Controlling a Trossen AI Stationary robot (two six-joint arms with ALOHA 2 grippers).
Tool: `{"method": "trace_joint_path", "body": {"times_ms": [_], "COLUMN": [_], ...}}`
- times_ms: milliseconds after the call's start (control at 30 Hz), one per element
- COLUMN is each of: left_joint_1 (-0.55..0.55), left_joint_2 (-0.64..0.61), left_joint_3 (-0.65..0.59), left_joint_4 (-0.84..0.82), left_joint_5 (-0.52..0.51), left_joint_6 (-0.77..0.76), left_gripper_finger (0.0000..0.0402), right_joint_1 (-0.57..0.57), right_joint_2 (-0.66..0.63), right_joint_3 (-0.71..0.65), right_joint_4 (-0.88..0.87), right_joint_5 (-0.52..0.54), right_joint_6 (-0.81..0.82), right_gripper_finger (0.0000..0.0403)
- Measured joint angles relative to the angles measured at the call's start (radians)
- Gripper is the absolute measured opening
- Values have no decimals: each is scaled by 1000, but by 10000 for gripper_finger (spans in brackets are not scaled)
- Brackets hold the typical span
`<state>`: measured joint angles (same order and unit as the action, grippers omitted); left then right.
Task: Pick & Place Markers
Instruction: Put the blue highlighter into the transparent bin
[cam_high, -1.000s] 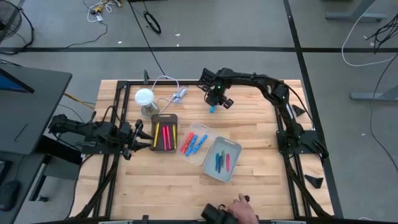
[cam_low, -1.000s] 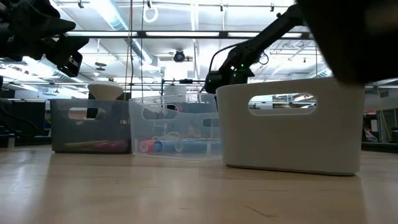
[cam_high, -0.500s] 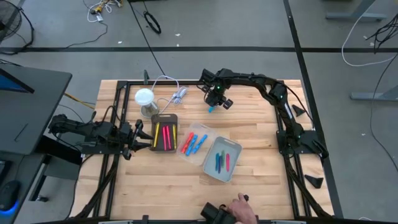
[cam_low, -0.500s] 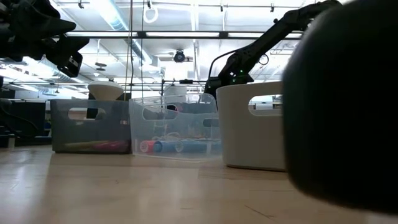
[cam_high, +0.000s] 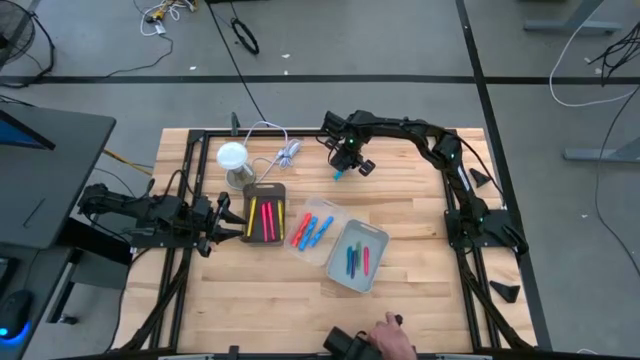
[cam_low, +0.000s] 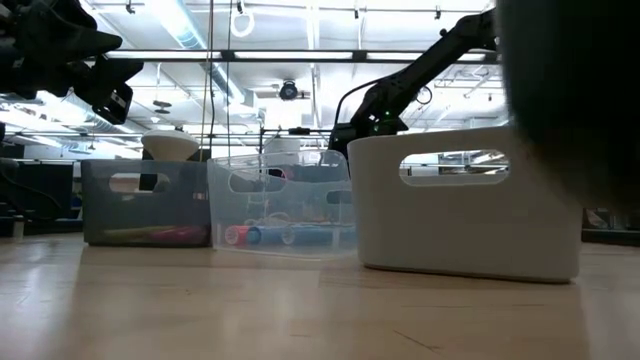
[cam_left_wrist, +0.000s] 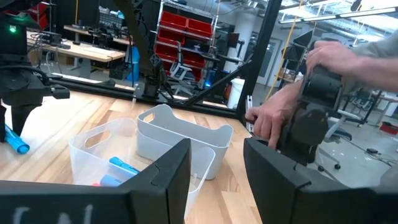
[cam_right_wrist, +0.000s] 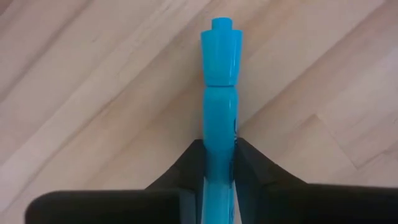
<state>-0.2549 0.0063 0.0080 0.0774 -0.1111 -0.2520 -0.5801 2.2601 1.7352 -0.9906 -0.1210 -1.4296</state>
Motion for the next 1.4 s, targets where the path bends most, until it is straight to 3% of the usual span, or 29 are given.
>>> {"method": "trace_joint_path", "body": {"times_ms": [400,700,1067,1400], "left_joint_1": [0,0,0,0], "left_joint_2": [0,0,0,0], "left_joint_3": [0,0,0,0], "left_joint_4": [0,0,0,0], "left_joint_5": [0,0,0,0], "left_joint_6": [0,0,0,0], "left_gripper_finger": [154,154,154,154], "right_joint_1": [23,37,39,34], "right_joint_2": [-151,-251,-406,-475], "right_joint_3": [11,13,14,14], "right_joint_4": [-111,-238,-377,-433], "right_joint_5": [15,111,113,113], "right_joint_6": [8,18,163,183], "right_gripper_finger": [53,53,53,53]}}
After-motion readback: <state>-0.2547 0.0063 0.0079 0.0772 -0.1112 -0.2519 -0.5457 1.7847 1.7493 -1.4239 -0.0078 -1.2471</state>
